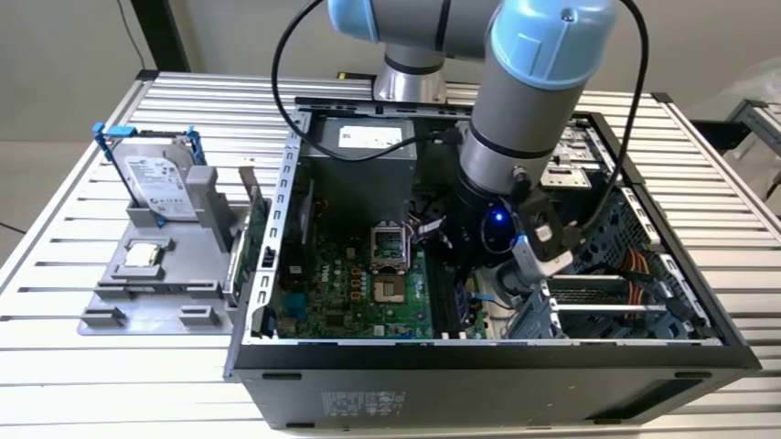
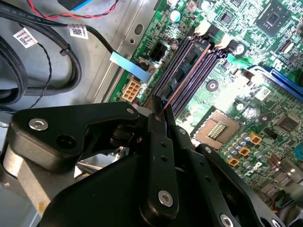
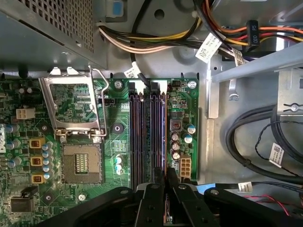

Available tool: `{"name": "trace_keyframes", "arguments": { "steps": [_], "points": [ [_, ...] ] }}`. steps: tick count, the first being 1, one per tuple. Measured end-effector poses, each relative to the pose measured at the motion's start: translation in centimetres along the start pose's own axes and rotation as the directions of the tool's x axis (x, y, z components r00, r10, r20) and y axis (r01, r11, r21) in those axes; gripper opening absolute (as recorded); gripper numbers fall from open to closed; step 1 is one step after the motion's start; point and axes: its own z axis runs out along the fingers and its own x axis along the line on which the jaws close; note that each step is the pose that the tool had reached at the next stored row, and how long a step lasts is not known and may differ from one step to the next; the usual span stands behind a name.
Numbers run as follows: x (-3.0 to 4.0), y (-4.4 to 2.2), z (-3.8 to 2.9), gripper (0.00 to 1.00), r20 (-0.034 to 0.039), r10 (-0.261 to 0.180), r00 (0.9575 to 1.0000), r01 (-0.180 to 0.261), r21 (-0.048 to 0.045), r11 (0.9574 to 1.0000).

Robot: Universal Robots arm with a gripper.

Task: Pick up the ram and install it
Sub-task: 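Insert the ram into the slot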

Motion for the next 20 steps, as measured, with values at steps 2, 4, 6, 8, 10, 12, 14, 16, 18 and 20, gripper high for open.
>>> {"name": "trace_keyframes", "arguments": {
  "steps": [2,4,6,8,10,12,14,16,18,20],
  "points": [
    [0.01,0.0,0.14,0.0,0.0,0.0,1.0,0.0,0.0001,1.0],
    [0.02,0.0,0.18,0.0,0.0,0.0,1.0,0.0,0.0003,1.0],
    [0.04,0.0,0.2,0.0,0.0,0.0,1.0,0.0,0.0001,1.0],
    [0.04,0.0,0.2,0.0,0.0,0.0,1.0,0.0,0.0,1.0],
    [0.0,0.0,0.2,0.0,0.0,0.0,1.0,0.0,0.0003,1.0],
    [-0.04,0.0,0.21,0.0,-0.0001,-0.001,1.0,0.001,0.0003,1.0],
    [-0.04,0.01,0.26,0.0,0.0,-0.002,1.0,0.002,-0.0001,1.0],
    [-0.05,0.02,0.37,0.0,0.0001,-0.002,1.0,0.002,0.0,1.0],
    [-0.06,0.02,0.53,0.0,0.0003,-0.002,1.0,0.002,0.0,1.0],
    [-0.06,0.02,0.6,0.0,0.0003,-0.002,1.0,0.002,0.0003,1.0]
  ]
}}
